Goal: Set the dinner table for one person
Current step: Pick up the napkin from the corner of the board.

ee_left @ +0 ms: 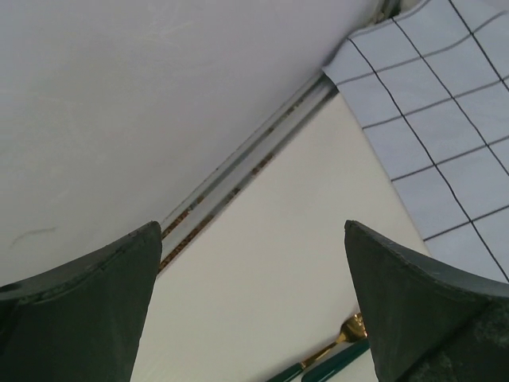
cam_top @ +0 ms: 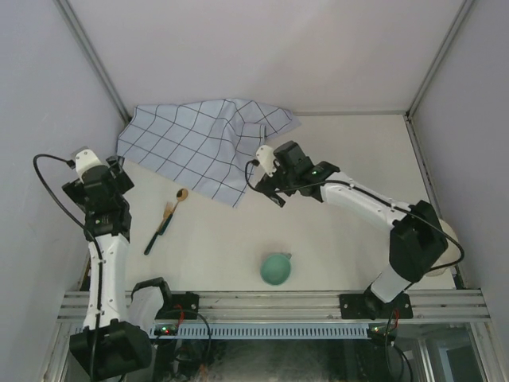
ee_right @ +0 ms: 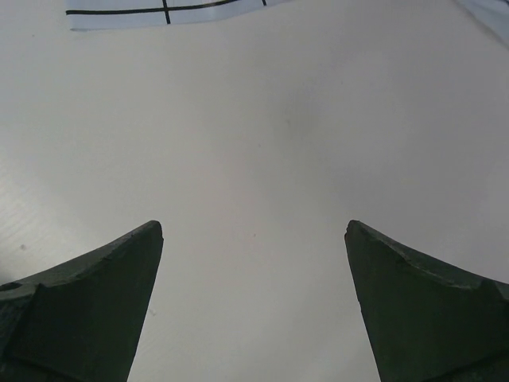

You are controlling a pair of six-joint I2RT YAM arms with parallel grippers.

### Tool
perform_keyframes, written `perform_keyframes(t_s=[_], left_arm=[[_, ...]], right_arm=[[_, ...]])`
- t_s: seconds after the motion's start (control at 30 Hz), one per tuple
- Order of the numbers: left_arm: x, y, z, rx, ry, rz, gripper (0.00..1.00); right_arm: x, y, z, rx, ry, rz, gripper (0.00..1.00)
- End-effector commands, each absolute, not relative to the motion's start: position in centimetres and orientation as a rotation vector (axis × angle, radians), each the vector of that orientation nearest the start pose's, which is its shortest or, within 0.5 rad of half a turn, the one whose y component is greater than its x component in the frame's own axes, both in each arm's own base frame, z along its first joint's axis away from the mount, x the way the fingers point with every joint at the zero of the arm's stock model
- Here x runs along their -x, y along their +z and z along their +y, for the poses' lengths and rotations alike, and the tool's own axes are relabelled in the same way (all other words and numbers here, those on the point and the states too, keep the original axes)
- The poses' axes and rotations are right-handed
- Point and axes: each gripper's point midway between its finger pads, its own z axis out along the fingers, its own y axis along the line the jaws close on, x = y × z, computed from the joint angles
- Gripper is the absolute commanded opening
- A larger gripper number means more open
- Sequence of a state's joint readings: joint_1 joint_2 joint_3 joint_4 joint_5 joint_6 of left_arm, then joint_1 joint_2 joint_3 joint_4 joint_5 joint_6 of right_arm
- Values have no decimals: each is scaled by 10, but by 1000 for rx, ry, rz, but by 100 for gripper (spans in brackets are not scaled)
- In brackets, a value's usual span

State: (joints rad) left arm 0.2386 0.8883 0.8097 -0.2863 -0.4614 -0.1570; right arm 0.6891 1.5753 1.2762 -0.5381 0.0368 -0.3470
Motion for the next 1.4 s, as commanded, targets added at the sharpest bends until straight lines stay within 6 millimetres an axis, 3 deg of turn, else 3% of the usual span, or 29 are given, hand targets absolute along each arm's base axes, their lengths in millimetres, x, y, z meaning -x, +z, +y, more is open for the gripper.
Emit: perform_keyframes(t_s=[0.0, 0.23, 0.47, 0.77, 1.37], left_arm=[[-272, 278, 157, 709, 516, 1654, 100], [-264, 271, 156, 743, 504, 1657, 100], [-262, 263, 153, 730, 485, 1652, 100], [-267, 265, 154, 742, 482, 1667, 100], [-268, 257, 154, 747, 478, 1686, 100]], right_arm=[[-363, 171, 284, 1213, -16, 1900, 97], [-357, 149, 363, 1353, 18, 1846, 94], [-343, 135, 413, 1405, 171, 1894, 89], [-325, 87, 419, 1447, 286, 2015, 83], [-355, 65, 421, 1368, 430, 2104, 79]])
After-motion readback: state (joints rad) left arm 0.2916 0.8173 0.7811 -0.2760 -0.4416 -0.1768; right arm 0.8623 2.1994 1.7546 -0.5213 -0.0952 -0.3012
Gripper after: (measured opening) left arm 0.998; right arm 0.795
